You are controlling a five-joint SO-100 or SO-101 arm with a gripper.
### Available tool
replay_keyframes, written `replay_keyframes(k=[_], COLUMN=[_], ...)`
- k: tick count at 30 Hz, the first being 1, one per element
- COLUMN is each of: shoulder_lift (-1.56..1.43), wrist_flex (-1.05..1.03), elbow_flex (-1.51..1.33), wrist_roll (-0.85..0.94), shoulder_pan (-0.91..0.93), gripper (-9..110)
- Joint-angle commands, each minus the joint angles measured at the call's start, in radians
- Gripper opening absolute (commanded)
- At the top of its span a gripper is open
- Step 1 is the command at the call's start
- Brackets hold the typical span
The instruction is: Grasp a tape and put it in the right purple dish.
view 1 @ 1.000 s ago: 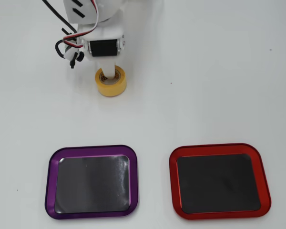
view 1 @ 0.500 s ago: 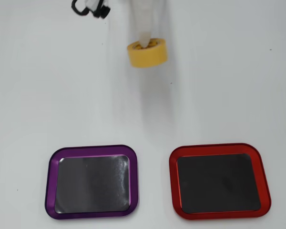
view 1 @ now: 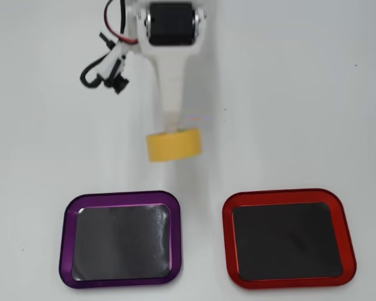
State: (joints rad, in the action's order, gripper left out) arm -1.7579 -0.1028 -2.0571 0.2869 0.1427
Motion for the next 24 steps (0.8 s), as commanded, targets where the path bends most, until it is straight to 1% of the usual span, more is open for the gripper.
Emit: replay_keyframes(k=[1, 6, 10, 20, 24], shoulder_lift=[0.175, 0.342, 0.373, 0.342, 0.341], wrist_flex=[0.005, -0.146, -0.247, -0.344, -0.345], elbow_flex=[0.190, 0.411, 0.531, 0.558, 0.549], wrist_roll=[0.005, 0.006, 0.008, 0.008, 0.008], shoulder_pan=[0.043, 0.092, 0.109, 0.107, 0.109], gripper=[0, 0, 0, 1, 7])
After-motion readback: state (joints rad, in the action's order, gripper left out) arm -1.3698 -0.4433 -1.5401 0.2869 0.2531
